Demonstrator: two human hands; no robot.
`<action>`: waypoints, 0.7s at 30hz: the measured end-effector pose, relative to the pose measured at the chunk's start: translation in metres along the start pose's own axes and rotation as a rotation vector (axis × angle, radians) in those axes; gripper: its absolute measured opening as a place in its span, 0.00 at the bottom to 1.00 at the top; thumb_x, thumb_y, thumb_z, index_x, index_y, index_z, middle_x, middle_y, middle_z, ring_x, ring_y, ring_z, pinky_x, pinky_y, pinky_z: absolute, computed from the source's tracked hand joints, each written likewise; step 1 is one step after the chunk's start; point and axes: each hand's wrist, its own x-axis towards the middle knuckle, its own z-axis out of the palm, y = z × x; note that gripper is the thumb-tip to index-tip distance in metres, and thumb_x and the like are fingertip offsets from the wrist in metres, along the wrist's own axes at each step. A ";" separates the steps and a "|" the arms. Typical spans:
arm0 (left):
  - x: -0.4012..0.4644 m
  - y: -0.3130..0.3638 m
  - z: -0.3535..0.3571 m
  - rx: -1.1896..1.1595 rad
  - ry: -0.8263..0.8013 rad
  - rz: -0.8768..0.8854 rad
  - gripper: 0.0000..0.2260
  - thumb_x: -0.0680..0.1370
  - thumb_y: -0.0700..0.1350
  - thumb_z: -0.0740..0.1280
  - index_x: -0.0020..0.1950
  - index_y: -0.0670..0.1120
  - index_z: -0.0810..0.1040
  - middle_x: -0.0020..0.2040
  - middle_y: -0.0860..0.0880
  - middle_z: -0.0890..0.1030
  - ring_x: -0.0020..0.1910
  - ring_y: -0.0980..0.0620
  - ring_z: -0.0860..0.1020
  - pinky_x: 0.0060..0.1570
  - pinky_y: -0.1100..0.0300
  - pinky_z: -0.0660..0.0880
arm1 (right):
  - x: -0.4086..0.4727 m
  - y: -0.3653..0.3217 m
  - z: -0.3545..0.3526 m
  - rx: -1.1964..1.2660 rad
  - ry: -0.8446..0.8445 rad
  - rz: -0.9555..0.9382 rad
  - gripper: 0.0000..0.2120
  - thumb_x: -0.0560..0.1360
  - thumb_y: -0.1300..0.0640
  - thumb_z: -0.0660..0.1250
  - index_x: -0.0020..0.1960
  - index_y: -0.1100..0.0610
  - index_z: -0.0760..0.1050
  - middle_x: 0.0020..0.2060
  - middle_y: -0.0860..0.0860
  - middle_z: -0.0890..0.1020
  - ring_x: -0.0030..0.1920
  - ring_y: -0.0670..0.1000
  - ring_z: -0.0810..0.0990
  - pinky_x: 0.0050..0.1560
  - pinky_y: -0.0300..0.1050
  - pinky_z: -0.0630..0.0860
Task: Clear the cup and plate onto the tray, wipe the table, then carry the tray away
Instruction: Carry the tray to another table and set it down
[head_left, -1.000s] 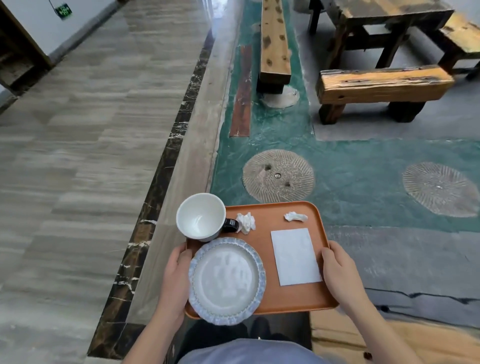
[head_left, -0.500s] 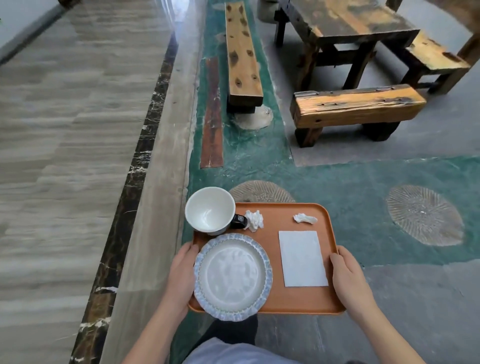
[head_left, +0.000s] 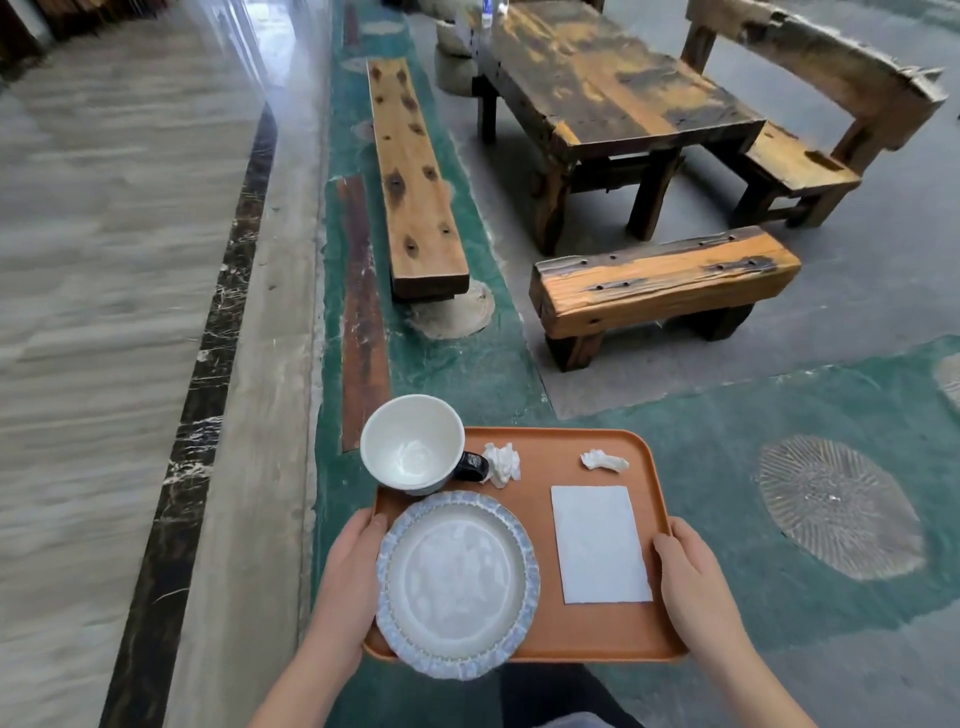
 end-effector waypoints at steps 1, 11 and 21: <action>0.023 0.008 0.009 0.000 0.004 -0.003 0.14 0.84 0.53 0.63 0.40 0.64 0.82 0.40 0.61 0.86 0.37 0.61 0.85 0.29 0.65 0.77 | 0.024 -0.011 0.001 0.001 -0.009 0.000 0.12 0.81 0.56 0.55 0.44 0.56 0.74 0.39 0.55 0.80 0.37 0.52 0.77 0.37 0.47 0.71; 0.202 0.130 0.102 0.030 0.125 -0.056 0.11 0.85 0.53 0.62 0.52 0.58 0.84 0.50 0.49 0.87 0.45 0.51 0.87 0.38 0.56 0.81 | 0.252 -0.132 -0.008 0.045 -0.047 -0.034 0.11 0.79 0.58 0.57 0.42 0.55 0.75 0.34 0.51 0.79 0.30 0.45 0.74 0.36 0.47 0.69; 0.346 0.221 0.159 0.006 0.144 -0.127 0.10 0.83 0.51 0.64 0.54 0.48 0.81 0.52 0.43 0.85 0.50 0.44 0.84 0.45 0.50 0.79 | 0.417 -0.230 -0.002 0.047 -0.073 -0.065 0.09 0.79 0.58 0.59 0.45 0.53 0.77 0.37 0.50 0.82 0.38 0.54 0.79 0.37 0.47 0.73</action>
